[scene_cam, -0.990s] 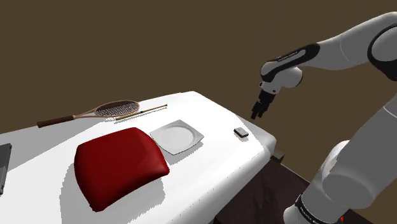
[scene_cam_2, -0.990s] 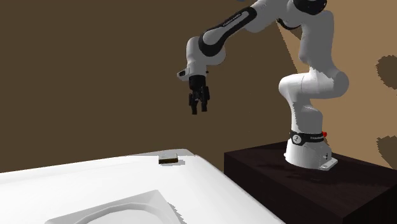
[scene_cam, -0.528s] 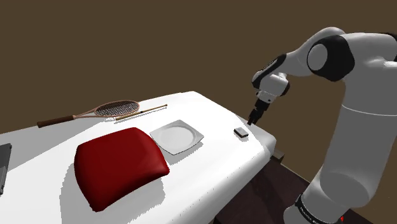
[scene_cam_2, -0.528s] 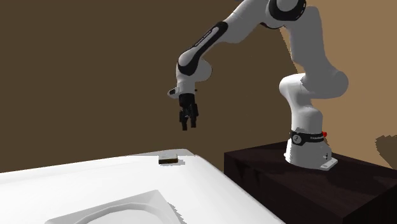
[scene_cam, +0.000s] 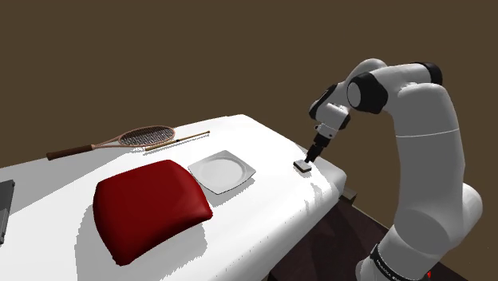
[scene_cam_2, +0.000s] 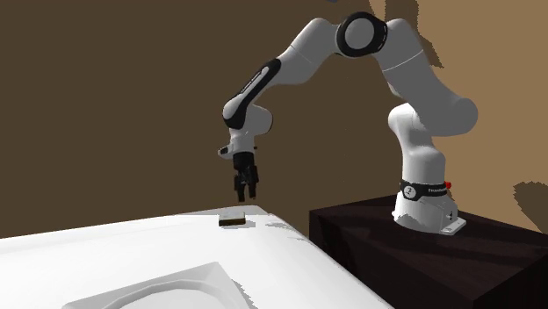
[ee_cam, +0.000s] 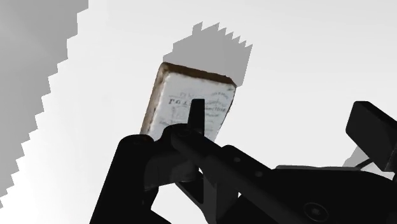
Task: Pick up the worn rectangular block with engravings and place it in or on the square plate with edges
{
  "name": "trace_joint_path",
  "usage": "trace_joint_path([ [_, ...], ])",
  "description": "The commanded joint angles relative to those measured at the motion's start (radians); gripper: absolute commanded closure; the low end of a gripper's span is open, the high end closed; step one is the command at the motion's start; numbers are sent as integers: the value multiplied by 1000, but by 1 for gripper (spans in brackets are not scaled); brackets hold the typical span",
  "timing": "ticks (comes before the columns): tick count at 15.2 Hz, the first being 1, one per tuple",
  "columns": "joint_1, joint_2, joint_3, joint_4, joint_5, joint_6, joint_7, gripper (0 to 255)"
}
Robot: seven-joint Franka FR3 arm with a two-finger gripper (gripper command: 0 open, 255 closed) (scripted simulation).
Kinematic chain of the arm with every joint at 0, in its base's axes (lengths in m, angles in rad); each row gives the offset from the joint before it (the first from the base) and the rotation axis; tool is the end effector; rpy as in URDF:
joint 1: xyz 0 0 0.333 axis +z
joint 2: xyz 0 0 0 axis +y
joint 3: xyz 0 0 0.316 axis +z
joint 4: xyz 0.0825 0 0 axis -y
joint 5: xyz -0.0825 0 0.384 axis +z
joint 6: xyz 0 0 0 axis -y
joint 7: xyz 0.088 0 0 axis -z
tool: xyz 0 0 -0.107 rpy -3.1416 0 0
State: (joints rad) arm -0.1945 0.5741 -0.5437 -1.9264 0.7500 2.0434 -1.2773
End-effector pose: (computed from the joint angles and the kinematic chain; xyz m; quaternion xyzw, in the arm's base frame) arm 0.4655 -0.3627 0.2037 -0.9759 -0.0470 -0.0459 0.2079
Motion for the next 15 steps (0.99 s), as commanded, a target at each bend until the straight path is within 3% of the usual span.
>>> trace_joint_path([
  [1, -9, 28, 15, 7, 21, 11, -16, 0],
  [6, -6, 66, 42, -7, 61, 59, -37, 0],
  [14, -5, 66, 42, -7, 61, 59, -37, 0],
  [15, -6, 66, 42, -7, 61, 59, -37, 255],
])
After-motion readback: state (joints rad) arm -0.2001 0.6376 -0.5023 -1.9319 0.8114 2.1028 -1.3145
